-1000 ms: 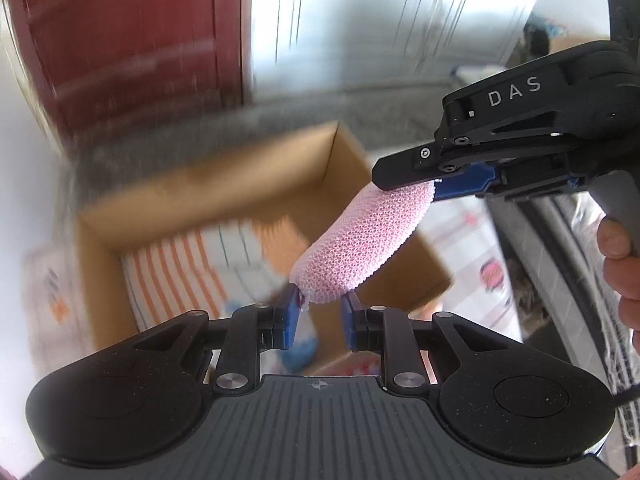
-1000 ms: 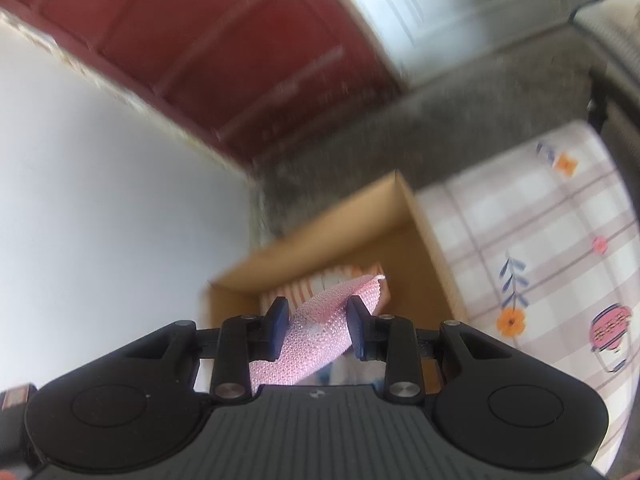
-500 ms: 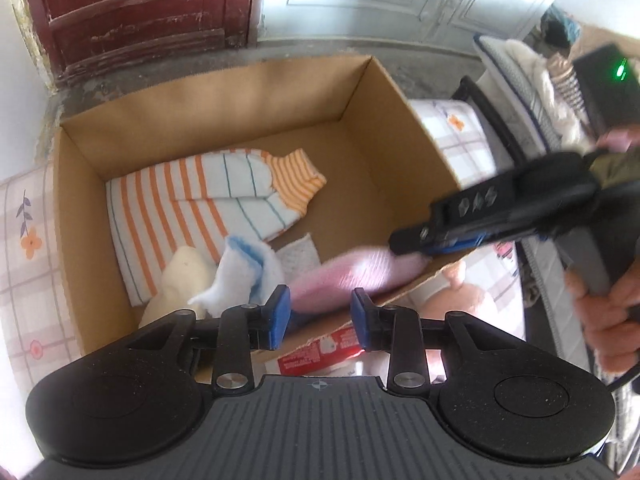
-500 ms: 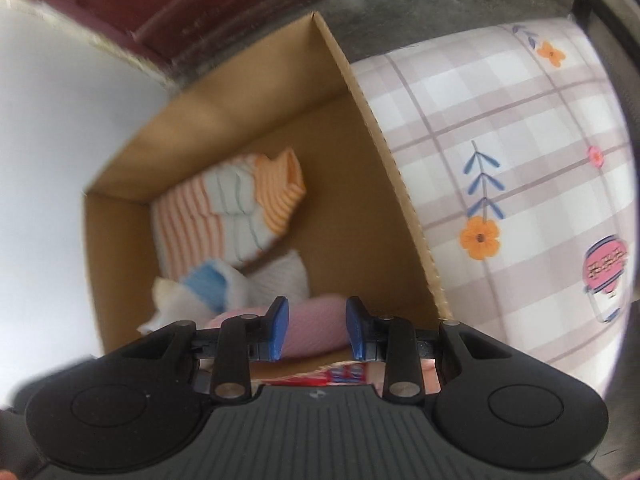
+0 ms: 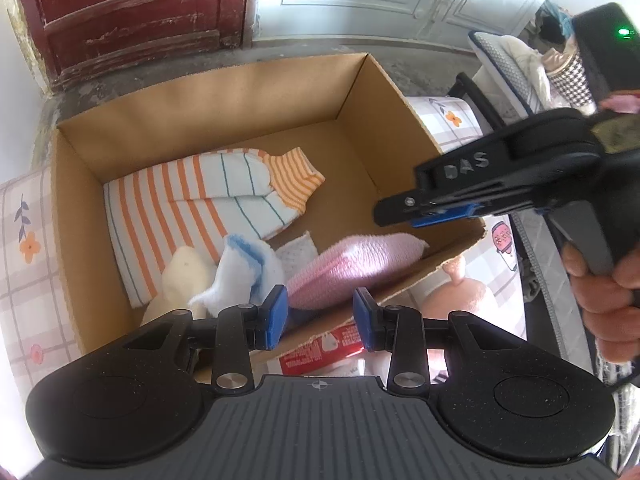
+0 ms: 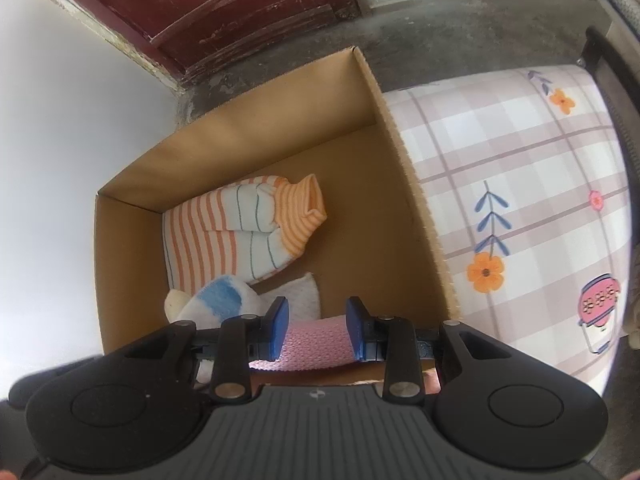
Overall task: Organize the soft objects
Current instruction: 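Lift the pink knitted item with both grippers and lower it into the box, then open both grippers to release the pink item beside the striped sock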
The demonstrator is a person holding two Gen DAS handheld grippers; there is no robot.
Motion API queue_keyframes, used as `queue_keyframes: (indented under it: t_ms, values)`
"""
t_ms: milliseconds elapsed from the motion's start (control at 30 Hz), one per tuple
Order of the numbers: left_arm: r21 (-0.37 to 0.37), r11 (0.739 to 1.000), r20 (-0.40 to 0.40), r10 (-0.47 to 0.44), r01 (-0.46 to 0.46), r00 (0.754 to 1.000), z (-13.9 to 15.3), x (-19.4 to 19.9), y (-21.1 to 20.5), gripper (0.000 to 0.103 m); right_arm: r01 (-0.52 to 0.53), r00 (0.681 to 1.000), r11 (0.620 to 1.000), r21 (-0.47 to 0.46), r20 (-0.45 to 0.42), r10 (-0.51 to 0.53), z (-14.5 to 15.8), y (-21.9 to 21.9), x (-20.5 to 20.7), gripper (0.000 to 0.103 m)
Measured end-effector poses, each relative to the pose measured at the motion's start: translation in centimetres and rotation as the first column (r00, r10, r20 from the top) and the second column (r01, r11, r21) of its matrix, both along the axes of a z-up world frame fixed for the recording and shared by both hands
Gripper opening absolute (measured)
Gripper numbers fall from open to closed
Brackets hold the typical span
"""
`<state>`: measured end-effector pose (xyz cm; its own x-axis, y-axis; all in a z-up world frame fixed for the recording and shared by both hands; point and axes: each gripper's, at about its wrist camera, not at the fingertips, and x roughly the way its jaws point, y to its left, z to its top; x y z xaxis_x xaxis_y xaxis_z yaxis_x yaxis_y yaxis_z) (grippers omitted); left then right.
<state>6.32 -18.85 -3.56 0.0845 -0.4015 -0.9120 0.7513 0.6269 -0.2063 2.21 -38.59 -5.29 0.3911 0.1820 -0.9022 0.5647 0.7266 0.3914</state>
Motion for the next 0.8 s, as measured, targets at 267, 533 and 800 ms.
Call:
queue_keyframes:
  t_ms: [267,533,800]
  values:
    - [-0.004,0.999,0.022,0.035,-0.035,0.999,1.1,-0.3,1.7,0.035,0.014,1.000,1.000,0.023,0.028,-0.014,-1.2,0.5,0.9,0.034]
    - [-0.002,0.998,0.027,0.070,-0.070,0.997,1.4,-0.2,3.2,0.035,0.038,0.998,0.999,0.013,0.052,-0.039,-1.2,0.2,1.9,0.034]
    - [-0.003,0.996,0.029,0.088,-0.088,0.996,1.3,0.3,3.5,0.035,-0.030,1.000,1.000,-0.010,-0.001,0.030,-2.1,0.6,4.7,0.043]
